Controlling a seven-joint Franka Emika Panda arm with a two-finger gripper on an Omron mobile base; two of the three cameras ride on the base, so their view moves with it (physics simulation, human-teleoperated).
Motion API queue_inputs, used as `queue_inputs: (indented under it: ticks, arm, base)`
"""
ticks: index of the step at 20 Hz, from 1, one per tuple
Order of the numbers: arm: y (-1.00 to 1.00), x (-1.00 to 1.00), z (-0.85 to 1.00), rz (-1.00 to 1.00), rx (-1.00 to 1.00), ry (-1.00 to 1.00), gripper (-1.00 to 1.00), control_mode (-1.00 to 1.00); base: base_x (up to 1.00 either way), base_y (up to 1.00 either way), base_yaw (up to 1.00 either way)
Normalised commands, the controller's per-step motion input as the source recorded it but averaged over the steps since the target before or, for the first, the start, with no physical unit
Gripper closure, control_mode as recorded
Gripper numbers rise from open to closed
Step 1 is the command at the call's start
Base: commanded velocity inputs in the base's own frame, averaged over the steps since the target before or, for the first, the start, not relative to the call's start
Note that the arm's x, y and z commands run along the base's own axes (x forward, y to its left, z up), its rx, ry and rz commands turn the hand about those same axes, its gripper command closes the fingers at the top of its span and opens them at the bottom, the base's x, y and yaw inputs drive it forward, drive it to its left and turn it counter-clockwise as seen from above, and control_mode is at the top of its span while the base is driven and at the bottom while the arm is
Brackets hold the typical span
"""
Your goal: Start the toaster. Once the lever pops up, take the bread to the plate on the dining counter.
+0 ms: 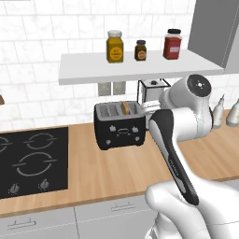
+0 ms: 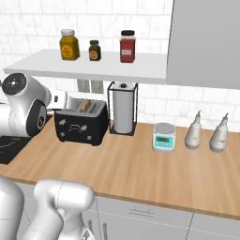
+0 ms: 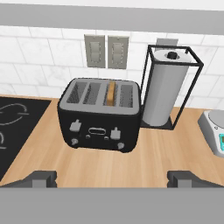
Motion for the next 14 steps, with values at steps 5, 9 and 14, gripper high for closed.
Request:
queue_inputs:
  ticks: [5, 9, 14]
  arm:
    - [0.00, 0.00, 0.00, 0.00, 0.00, 0.00, -1.00, -1.00]
    - [0.00, 0.00, 0.00, 0.00, 0.00, 0.00, -1.00, -1.00]
    - [0.00, 0.00, 0.00, 0.00, 0.00, 0.00, -1.00, -1.00]
  base:
    - [0.00, 0.00, 0.00]
    - [0.00, 0.00, 0.00]
    - [0.00, 0.00, 0.00]
